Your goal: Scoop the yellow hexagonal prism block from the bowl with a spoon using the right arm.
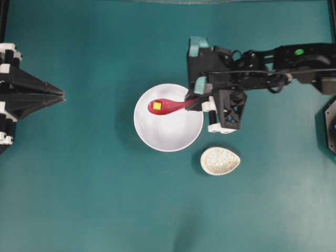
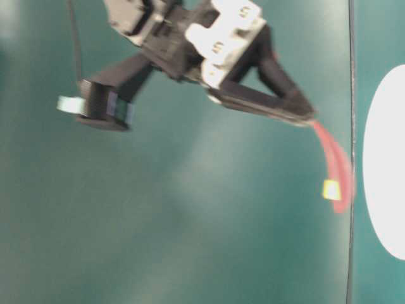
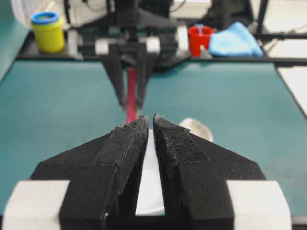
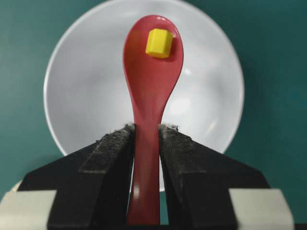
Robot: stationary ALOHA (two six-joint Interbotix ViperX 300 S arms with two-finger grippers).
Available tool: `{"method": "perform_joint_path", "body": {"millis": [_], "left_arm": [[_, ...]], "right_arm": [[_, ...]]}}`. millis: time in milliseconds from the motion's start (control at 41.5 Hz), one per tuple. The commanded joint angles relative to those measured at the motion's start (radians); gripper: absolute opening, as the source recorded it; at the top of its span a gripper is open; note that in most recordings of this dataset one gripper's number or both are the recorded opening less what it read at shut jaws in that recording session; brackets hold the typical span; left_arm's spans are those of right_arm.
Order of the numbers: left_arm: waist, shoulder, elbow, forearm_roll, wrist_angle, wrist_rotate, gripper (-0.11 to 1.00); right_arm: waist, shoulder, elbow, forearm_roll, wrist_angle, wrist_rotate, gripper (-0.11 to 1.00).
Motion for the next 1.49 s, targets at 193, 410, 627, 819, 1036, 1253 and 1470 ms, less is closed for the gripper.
{"method": "perform_joint_path", "body": {"millis": [193, 410, 627, 819, 1036, 1253, 1470], "left_arm": [[0.000, 0.005, -0.029, 0.002, -0.006, -0.005, 0.13], [0.000, 0.005, -0.029, 0.002, -0.006, -0.005, 0.13], [0.000, 0.005, -0.028, 0.002, -0.006, -0.005, 0.13], [0.000, 0.005, -0.029, 0.002, -0.006, -0.006, 0.13], [0.000, 0.005, -0.029, 0.002, -0.006, -0.006, 0.13], [0.000, 0.005, -0.029, 0.002, -0.006, -0.006, 0.13], [0.000, 0.005, -0.029, 0.002, -0.006, -0.006, 0.13]], "right_arm": [[-0.002, -0.127, -0.038, -0.032, 0.041, 0.005, 0.24], [-0.002, -0.152, -0.038, -0.034, 0.043, 0.005, 0.24], [-0.002, -0.152, -0.038, -0.034, 0.043, 0.005, 0.24], [-0.002, -0.152, -0.038, -0.034, 0.043, 0.006, 0.24], [-0.002, -0.152, -0.038, -0.034, 0.043, 0.006, 0.24], [-0.002, -0.150, -0.038, -0.034, 0.041, 0.006, 0.24], [-0.002, -0.152, -0.038, -0.034, 0.043, 0.006, 0.24]]}}
